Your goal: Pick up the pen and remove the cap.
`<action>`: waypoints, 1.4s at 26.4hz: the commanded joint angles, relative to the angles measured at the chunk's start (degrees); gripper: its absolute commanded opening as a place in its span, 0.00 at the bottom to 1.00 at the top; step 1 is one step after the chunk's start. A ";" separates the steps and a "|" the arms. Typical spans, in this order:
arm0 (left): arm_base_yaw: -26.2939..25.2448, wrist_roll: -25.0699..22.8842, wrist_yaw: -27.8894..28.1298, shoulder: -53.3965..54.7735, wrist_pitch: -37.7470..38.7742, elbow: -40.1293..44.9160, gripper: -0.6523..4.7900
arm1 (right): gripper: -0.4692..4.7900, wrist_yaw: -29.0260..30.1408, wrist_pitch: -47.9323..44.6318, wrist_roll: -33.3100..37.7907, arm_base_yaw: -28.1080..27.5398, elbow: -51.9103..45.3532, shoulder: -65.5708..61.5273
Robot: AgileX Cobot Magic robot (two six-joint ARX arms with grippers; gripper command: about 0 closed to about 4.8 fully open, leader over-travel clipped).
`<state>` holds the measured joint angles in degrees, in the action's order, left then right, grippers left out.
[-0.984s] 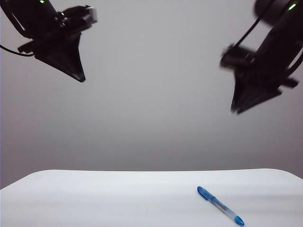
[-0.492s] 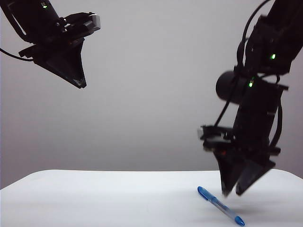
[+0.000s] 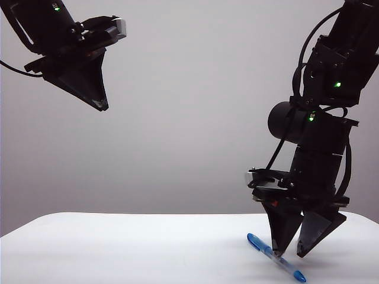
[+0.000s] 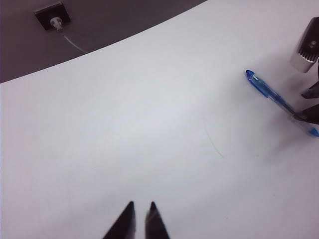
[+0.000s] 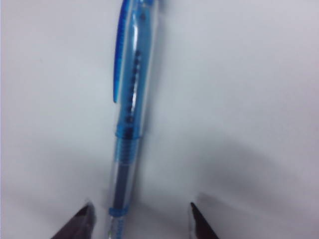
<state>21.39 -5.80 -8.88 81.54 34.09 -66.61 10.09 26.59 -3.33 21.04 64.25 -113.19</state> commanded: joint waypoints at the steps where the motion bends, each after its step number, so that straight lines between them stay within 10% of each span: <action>1: 0.00 -0.22 -0.35 -0.15 -0.90 -0.37 0.18 | 0.54 -1.01 -1.51 -0.13 0.55 0.28 0.13; 9: 0.00 -0.24 -0.35 -0.15 -0.83 -0.35 0.18 | 0.52 -5.27 -2.19 0.17 3.67 0.31 -2.58; 16: 0.00 -0.24 -0.33 -0.15 -0.77 -0.35 0.18 | 0.08 -6.14 -1.31 0.11 4.37 0.28 -4.13; 24: 0.00 -0.22 -0.37 -0.04 -4.83 -0.35 0.19 | 0.08 -0.61 5.79 0.11 4.35 7.15 -2.54; 28: -0.02 -0.20 -1.20 -0.04 -8.00 -0.37 0.45 | 0.08 2.49 9.07 0.09 4.33 12.83 2.32; 31: -0.24 -0.13 -5.18 -0.07 -10.25 -0.37 0.51 | 0.08 5.64 10.80 0.04 4.22 16.68 6.58; 37: -3.63 12.15 -32.79 -0.22 -24.22 -0.37 0.53 | 0.08 17.55 12.85 0.04 4.20 22.69 18.45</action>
<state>18.59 0.21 -34.20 81.60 15.31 -66.61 24.49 38.50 -3.27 25.15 85.78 -97.23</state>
